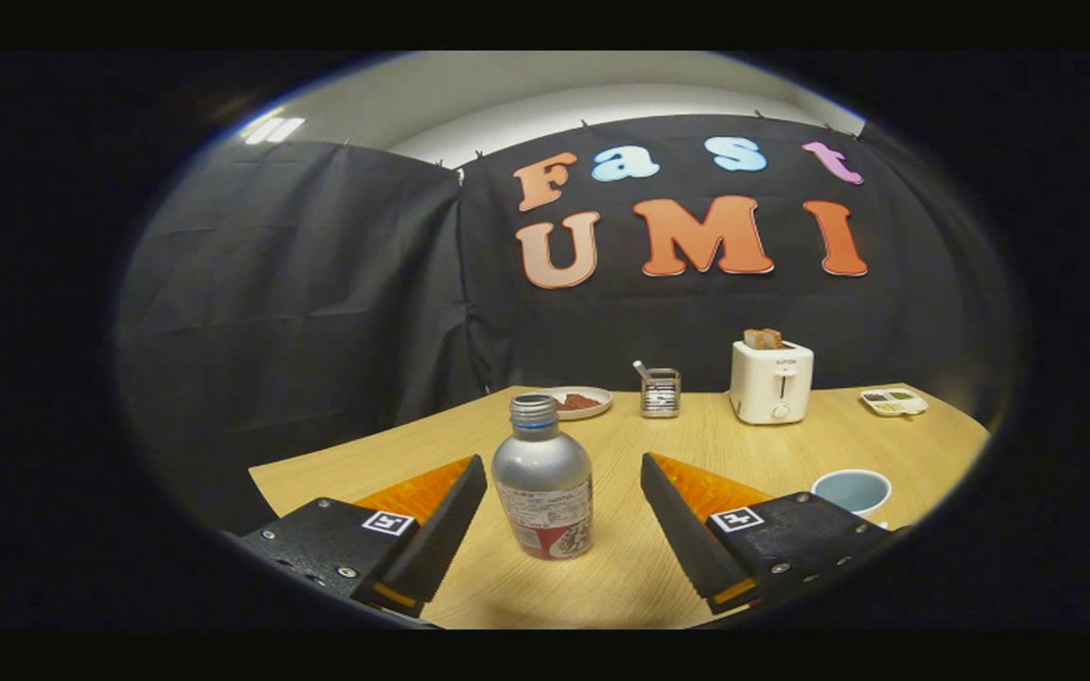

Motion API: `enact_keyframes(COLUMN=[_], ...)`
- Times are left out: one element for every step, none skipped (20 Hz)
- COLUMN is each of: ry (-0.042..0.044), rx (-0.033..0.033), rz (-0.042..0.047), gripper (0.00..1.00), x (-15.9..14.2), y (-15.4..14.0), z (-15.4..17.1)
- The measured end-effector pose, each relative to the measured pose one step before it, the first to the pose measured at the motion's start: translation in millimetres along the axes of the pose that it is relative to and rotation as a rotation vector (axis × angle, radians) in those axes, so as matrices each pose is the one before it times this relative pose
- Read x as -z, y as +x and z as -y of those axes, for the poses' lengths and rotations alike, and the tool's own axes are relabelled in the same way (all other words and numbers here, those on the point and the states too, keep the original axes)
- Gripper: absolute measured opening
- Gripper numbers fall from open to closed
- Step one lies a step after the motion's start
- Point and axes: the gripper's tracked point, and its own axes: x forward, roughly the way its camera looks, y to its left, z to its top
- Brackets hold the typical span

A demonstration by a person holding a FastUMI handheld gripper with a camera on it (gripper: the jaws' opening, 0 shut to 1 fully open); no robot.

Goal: Take the bottle from table, then pour the juice into the cup, finally place the bottle on the coaster

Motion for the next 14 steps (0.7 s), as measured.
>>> enact_keyframes(ry=[-0.00706,-0.00501,-0.00230,-0.00079,0.00224,0.00377,0.00631,0.00677,0.00938,0.01123,0.01262,0.01044,0.00630,0.00338], rx=[0.00288,0.00323,-0.00007,-0.00124,0.00079,0.00302,0.00409,0.00404,0.00623,0.00599,0.00467,0.00605,0.00311,0.00189], rz=[-0.01008,-0.01051,-0.01378,-0.01794,-0.01458,-0.00980,-0.00782,-0.00889,-0.00974,-0.01197,-0.01139,-0.01093,-0.00781,-0.00891], gripper=[0.98,0.98,0.98,0.98,0.97,0.97,0.97,0.97,0.97,0.95,0.94,0.92,0.90,0.89], x=[4.74,3.74,4.28,7.44,4.66,2.75,1.58,2.52,1.76,4.00,2.93,2.11,1.15,2.76], y=[2.81,3.57,4.18,1.97,2.86,1.96,2.38,3.01,3.73,2.54,1.67,1.52,2.17,2.31], z=[-1.79,-2.23,-2.50,-2.13,-2.45,-1.85,-0.30,-0.62,0.88,0.27,-0.54,-0.70,-0.03,0.43])
